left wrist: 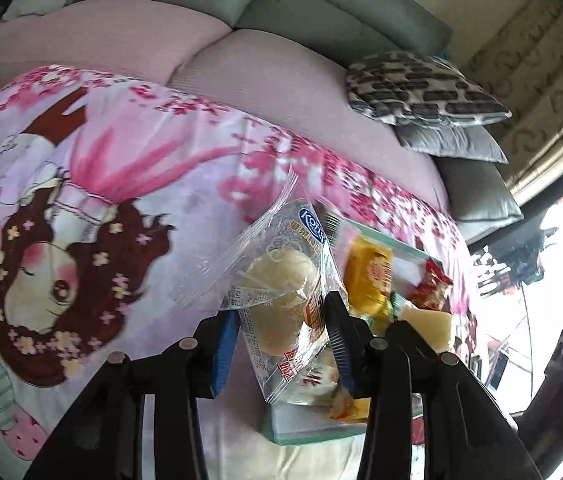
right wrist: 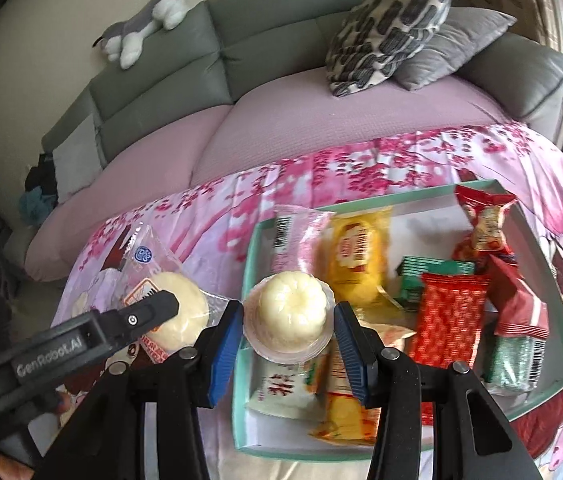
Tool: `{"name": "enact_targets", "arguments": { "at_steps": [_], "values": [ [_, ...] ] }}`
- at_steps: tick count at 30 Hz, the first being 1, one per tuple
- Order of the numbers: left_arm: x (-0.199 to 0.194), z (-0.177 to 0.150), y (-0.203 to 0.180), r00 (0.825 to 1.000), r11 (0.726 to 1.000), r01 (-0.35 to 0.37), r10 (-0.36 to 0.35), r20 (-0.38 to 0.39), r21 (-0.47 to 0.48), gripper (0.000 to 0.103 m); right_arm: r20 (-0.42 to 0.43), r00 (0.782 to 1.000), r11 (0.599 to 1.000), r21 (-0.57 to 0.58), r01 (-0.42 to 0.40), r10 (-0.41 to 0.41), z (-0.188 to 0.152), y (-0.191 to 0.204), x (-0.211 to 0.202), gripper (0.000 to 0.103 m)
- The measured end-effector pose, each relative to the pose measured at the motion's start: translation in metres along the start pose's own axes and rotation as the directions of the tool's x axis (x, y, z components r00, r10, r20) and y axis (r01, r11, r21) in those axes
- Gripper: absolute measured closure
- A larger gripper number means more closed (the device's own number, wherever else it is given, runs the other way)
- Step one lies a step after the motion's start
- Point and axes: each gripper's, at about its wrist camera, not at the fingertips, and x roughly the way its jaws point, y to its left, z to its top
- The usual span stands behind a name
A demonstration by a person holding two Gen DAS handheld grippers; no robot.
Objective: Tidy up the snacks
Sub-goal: 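Carry the bun and pudding cake over the tray and lower them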
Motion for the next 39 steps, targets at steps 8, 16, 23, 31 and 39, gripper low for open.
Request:
{"name": "enact_targets", "arguments": {
  "at_steps": [8, 16, 23, 31, 39],
  "values": [
    [0.010, -0.009, -0.027, 1.000, 0.998, 0.018, -0.017, -0.015, 0.052, 0.059, 0.019, 1.000, 0.997, 0.071, 0.006, -0.008, 0.004, -0.032, -0.008, 0.054],
    [0.012, -0.010, -0.046, 0.999, 0.996, 0.039, -0.039, 0.004, 0.081, 0.059, 0.057, 0.997, 0.990, 0.135, 0.037, -0.045, 0.009, -0.066, -0.024, 0.054],
    [0.019, -0.008, -0.070, 0.998, 0.991, 0.065, -0.066, 0.000, 0.120, 0.059, 0.111, 0.988, 0.976, 0.201, 0.085, -0.109, 0.015, -0.103, -0.045, 0.054],
    [0.040, -0.011, -0.094, 0.996, 0.983, 0.090, -0.084, -0.044, 0.157, 0.059, 0.136, 0.981, 0.967, 0.234, 0.101, -0.135, 0.019, -0.126, -0.052, 0.054],
    [0.063, -0.013, -0.102, 0.993, 0.981, 0.089, -0.075, -0.087, 0.170, 0.058, 0.138, 0.982, 0.977, 0.192, 0.098, -0.126, 0.024, -0.126, -0.037, 0.054]
  ]
}}
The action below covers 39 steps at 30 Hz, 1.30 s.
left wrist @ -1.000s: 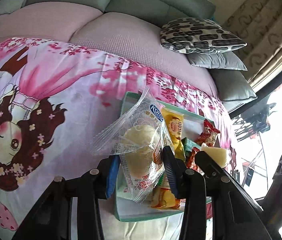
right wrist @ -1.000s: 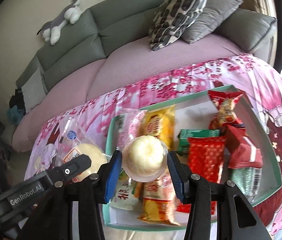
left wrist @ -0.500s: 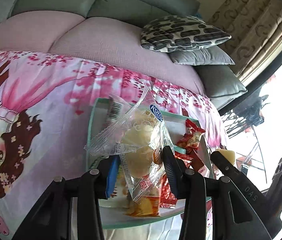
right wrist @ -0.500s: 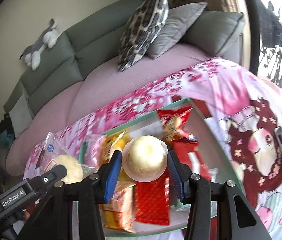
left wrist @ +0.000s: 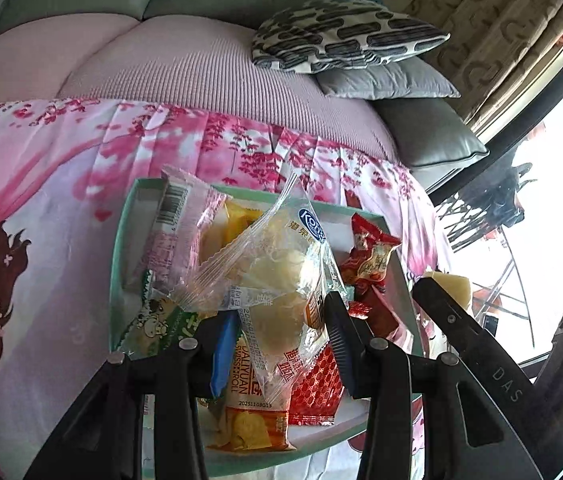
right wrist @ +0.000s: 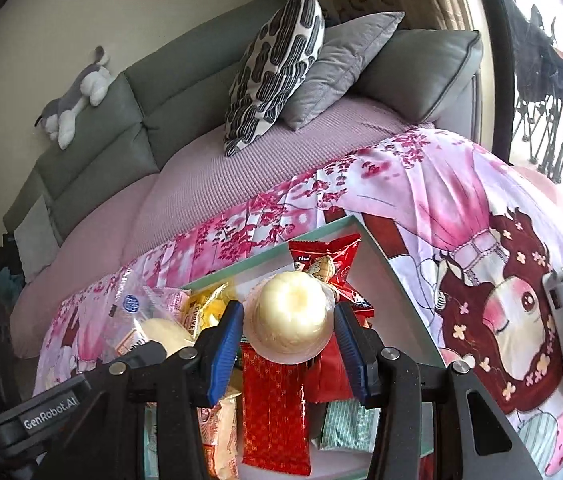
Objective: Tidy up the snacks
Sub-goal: 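Carry the bun and pudding cake over the tray and lower them, then open both tools to release the bun and pudding cake into the tray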
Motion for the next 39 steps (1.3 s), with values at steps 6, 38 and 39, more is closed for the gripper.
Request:
{"name": "enact_targets", "arguments": {
  "at_steps": [6, 38, 39],
  "values": [
    [0.007, -0.001, 0.009, 1.000, 1.000, -0.005, 0.005, -0.021, -0.015, 0.058, -0.028, 0.999, 0.999, -0.028, -0.015, 0.014, -0.004, 0.006, 0.012, 0.054],
    [-0.005, -0.003, 0.025, 0.998, 0.998, 0.018, -0.022, -0.055, -0.066, 0.039, -0.133, 0.991, 0.997, -0.074, -0.013, 0.003, -0.018, 0.019, 0.032, 0.053],
    [-0.008, -0.004, 0.026, 0.998, 0.998, 0.016, -0.019, -0.051, -0.064, 0.038, -0.138, 0.990, 0.997, -0.079, -0.014, 0.003, -0.019, 0.020, 0.033, 0.053]
  ]
}}
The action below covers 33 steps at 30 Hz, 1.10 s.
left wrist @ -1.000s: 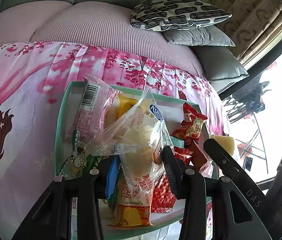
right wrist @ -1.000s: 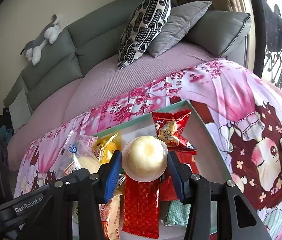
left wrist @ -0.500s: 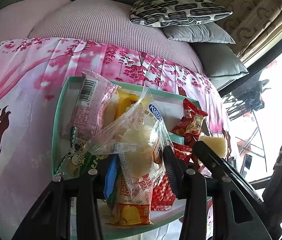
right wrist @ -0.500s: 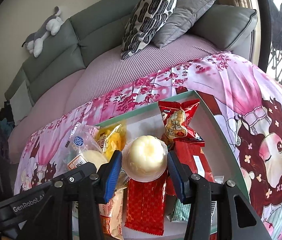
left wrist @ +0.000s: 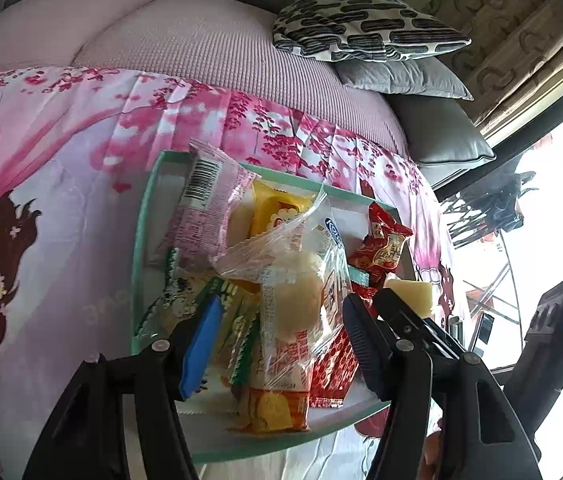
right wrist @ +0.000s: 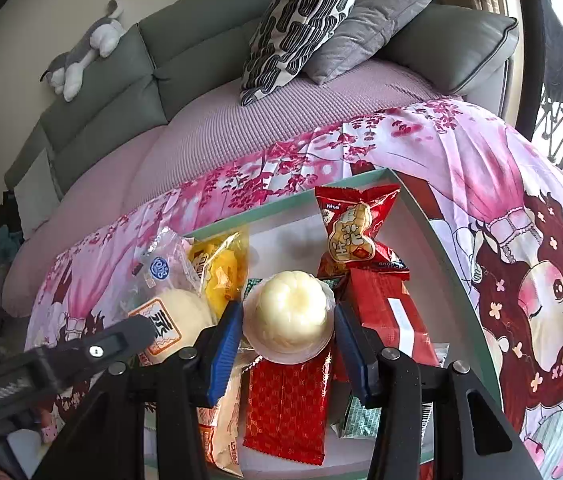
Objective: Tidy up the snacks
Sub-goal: 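Open both tools to release the bun and pudding cake into the tray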
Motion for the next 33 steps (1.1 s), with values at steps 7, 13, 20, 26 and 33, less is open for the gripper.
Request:
{"name": "enact_targets", "arguments": {
  "at_steps": [7, 13, 20, 26, 33],
  "values": [
    [-0.022, -0.004, 0.012, 0.990, 0.992, -0.127, 0.126, 0.067, 0.011, 0.027, -0.031, 0.999, 1.000, -0.026, 0.016, -0.017, -0.006, 0.006, 0.007, 0.052],
    [-0.035, -0.004, 0.021, 0.949, 0.957, -0.289, 0.282, 0.142, 0.029, 0.016, -0.036, 0.999, 0.999, -0.044, 0.018, -0.019, -0.009, 0.011, 0.005, 0.052],
    [-0.039, -0.006, 0.028, 0.888, 0.901, -0.430, 0.411, 0.207, 0.055, 0.008, -0.035, 0.999, 0.997, -0.071, 0.008, -0.011, -0.013, 0.020, 0.003, 0.034],
    [-0.034, -0.009, 0.028, 0.839, 0.852, -0.519, 0.492, 0.233, 0.071, 0.003, -0.025, 1.000, 0.996, -0.094, 0.005, -0.007, -0.016, 0.026, 0.004, 0.003],
    [-0.038, -0.018, 0.037, 0.807, 0.817, -0.572, 0.546, 0.226, 0.070, 0.003, -0.005, 1.000, 0.992, -0.130, 0.006, -0.007, -0.020, 0.034, -0.001, 0.000]
  ]
}}
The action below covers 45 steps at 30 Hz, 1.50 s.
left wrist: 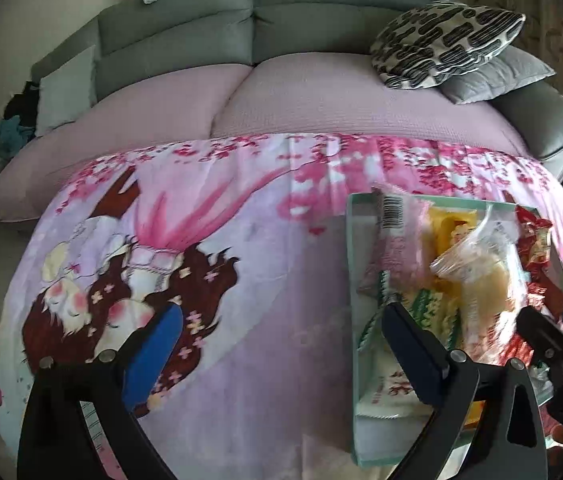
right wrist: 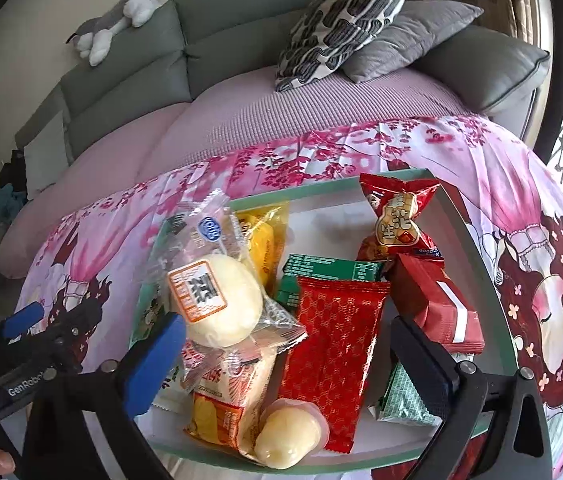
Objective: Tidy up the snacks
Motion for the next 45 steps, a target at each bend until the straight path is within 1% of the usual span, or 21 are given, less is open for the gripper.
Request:
{"name": "enact_targets", "arguments": {
  "at_steps": [5, 10, 14, 16, 19, 23, 30, 35, 45],
  "values": [
    [-0.004, -0.012, 0.014, 0.999, 0.999, -0.026, 0.025, -0.020, -0.029, 0.003, 0.008, 1.000, 1.000, -0.028, -0.003, 0.003, -0.006, 0.012, -0.008, 0.000],
    [-0.016, -0.032, 0.027, 0.997, 0.996, -0.074, 0.073, -0.023, -0.046, 0.003, 0.013, 0.999, 0.998, -0.054, -0.039, 0.040, -0.017, 0.031, -0.018, 0.000],
    [-0.022, -0.052, 0.036, 0.996, 0.996, -0.078, 0.076, -0.042, -0.042, 0.003, 0.004, 0.998, 0.996, -0.058, -0.066, 0.066, -0.036, 0.041, -0.025, 0.000],
    [-0.024, -0.061, 0.039, 0.995, 0.996, -0.085, 0.083, -0.053, -0.036, 0.003, -0.004, 0.998, 0.997, -0.056, -0.058, 0.058, -0.045, 0.042, -0.027, 0.000],
    [-0.028, -0.074, 0.043, 0.991, 0.992, -0.125, 0.124, -0.055, -0.014, 0.003, -0.032, 0.998, 0.998, -0.047, -0.048, 0.047, -0.064, 0.043, -0.029, 0.000],
    [-0.031, -0.084, 0.050, 0.990, 0.992, -0.122, 0.121, -0.070, -0.012, 0.003, -0.058, 0.998, 0.998, -0.050, -0.027, 0.024, -0.079, 0.042, -0.030, 0.000],
    [-0.031, -0.085, 0.060, 0.990, 0.992, -0.119, 0.116, -0.081, -0.038, 0.003, -0.065, 0.998, 0.998, -0.062, -0.024, 0.020, -0.082, 0.043, -0.029, 0.000],
    [-0.032, -0.081, 0.060, 0.991, 0.993, -0.114, 0.111, -0.080, -0.033, 0.003, -0.078, 0.997, 0.998, -0.068, -0.014, 0.009, -0.081, 0.044, -0.025, 0.000],
    [-0.025, -0.080, 0.063, 0.988, 0.993, -0.115, 0.110, -0.105, -0.035, 0.003, -0.095, 0.995, 0.998, -0.064, 0.007, -0.013, -0.080, 0.040, -0.022, 0.000]
  ]
}}
